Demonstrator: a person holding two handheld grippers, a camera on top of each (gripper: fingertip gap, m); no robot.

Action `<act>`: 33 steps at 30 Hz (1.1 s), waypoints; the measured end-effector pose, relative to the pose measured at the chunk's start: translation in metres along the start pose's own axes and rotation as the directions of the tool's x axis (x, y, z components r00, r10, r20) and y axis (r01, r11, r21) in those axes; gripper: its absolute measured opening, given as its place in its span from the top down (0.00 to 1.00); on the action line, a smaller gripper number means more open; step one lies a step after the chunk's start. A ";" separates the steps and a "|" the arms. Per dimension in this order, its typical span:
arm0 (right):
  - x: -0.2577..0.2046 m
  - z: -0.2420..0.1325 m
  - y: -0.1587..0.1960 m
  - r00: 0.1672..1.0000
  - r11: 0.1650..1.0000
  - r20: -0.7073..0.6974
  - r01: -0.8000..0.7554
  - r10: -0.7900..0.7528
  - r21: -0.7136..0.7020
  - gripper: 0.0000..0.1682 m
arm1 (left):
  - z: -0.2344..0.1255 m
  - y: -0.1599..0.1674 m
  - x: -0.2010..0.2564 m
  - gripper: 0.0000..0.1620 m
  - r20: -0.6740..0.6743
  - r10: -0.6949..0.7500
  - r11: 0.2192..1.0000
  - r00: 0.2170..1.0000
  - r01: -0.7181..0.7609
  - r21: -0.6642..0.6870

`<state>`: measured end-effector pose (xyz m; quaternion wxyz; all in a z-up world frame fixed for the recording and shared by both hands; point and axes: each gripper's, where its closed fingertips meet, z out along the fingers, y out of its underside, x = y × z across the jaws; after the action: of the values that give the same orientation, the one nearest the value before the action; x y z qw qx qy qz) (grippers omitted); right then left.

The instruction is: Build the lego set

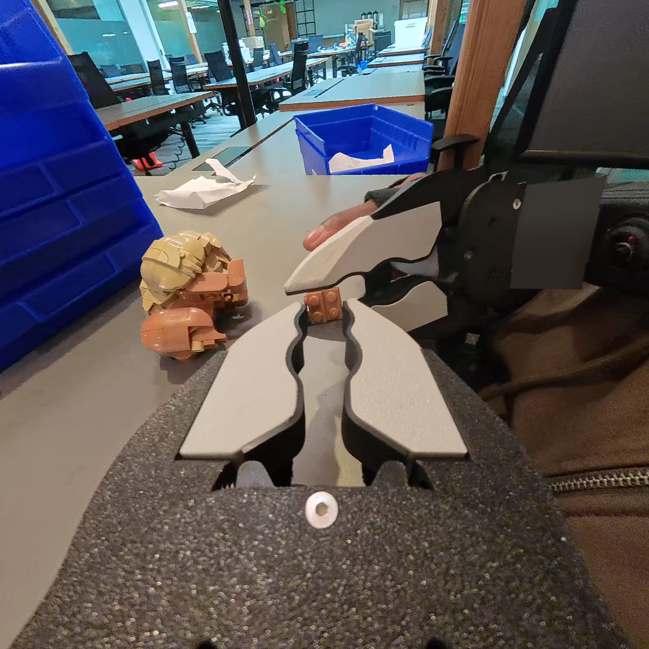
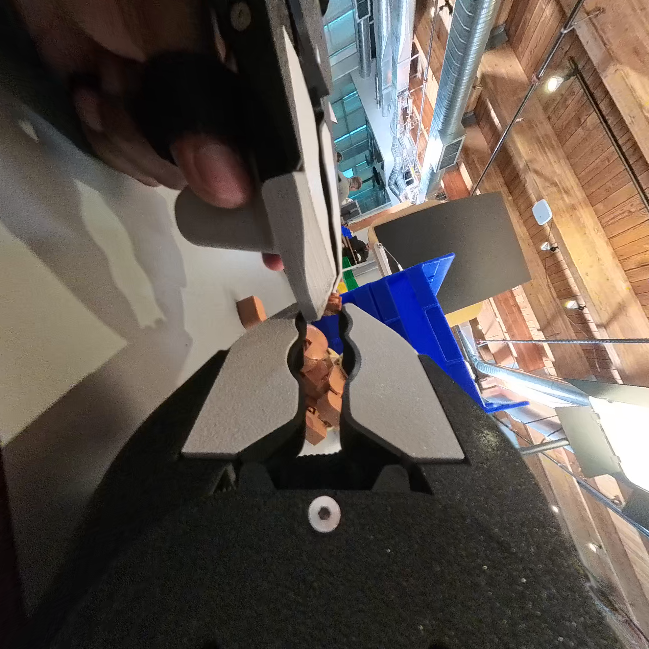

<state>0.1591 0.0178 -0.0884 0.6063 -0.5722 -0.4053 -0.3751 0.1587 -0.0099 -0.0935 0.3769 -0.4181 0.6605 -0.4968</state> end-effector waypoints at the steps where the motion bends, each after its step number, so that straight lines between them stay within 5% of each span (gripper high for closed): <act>1: 0.000 0.000 0.001 1.000 1.000 -0.005 0.012 -0.012 -0.010 0.90 | 0.000 0.000 -0.001 0.88 0.012 0.010 1.000 1.000 -0.010 -0.004; 14: 0.002 0.005 0.008 0.997 0.992 -0.011 -0.080 0.079 -0.098 0.91 | 0.000 -0.001 -0.009 0.89 0.151 0.138 0.990 0.979 -0.138 -0.005; 18: 0.015 0.004 0.033 0.990 0.972 -0.057 -0.140 0.131 -0.189 1.00 | -0.006 -0.011 -0.006 0.89 0.166 0.166 0.982 0.972 -0.178 0.060; 33: 0.015 0.003 0.007 0.992 0.992 -0.077 -0.109 0.105 -0.059 0.95 | -0.009 -0.022 -0.006 0.89 0.002 -0.075 0.982 0.997 0.074 0.176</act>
<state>0.1709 0.0214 -0.0777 0.6218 -0.5977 -0.3396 -0.3753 0.1567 -0.0050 -0.0699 0.3963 -0.4097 0.5964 -0.5651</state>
